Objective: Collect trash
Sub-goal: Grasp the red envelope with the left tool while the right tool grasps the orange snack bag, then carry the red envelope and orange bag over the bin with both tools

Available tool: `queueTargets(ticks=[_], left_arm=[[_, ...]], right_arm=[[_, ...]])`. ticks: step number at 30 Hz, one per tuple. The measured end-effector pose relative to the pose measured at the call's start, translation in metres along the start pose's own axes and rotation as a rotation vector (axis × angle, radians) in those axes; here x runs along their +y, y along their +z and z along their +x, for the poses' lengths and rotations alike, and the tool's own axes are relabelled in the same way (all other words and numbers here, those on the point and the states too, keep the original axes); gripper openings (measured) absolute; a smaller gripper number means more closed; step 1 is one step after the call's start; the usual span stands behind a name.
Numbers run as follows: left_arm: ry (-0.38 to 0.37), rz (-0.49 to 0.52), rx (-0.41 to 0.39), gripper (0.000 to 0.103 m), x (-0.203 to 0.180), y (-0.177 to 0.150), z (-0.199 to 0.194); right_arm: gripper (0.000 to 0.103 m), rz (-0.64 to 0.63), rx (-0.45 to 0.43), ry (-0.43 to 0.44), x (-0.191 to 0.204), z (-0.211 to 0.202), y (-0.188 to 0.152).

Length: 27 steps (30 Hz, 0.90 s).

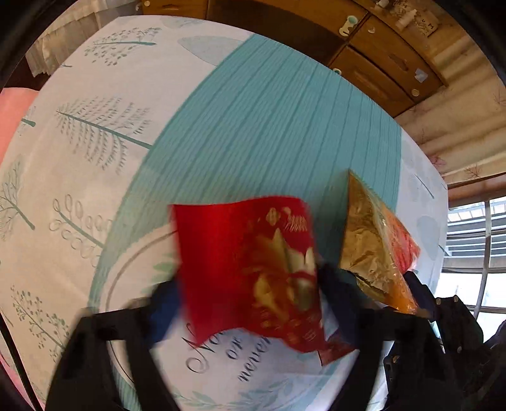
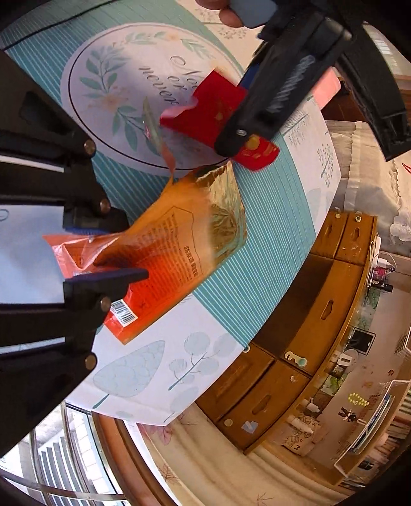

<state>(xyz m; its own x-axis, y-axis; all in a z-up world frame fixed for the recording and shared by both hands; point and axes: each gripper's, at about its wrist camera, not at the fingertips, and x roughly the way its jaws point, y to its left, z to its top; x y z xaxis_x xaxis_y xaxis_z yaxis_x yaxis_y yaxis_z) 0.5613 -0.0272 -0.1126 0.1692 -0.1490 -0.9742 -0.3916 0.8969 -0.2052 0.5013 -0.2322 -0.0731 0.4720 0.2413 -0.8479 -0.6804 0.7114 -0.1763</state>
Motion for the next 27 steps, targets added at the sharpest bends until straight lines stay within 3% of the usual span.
queueTargets(ticks=[5,7,17,27], left_arm=[[-0.011,0.039,-0.049,0.019,-0.008,-0.009,-0.018],[-0.004,0.061,-0.059,0.014,-0.010,-0.015,-0.025],[-0.038,0.183,-0.117,0.013,0.006,-0.076,-0.098],[-0.164,0.333,-0.154,0.013,0.072,-0.186,-0.185]], right_arm=[[0.014,0.054,0.005,0.025,-0.005,-0.015,-0.001],[0.013,0.086,0.010,0.042,-0.008,-0.022,0.000],[0.011,0.317,0.050,0.162,0.004,-0.071,-0.016],[0.007,0.540,0.067,0.143,0.098,-0.163,-0.071]])
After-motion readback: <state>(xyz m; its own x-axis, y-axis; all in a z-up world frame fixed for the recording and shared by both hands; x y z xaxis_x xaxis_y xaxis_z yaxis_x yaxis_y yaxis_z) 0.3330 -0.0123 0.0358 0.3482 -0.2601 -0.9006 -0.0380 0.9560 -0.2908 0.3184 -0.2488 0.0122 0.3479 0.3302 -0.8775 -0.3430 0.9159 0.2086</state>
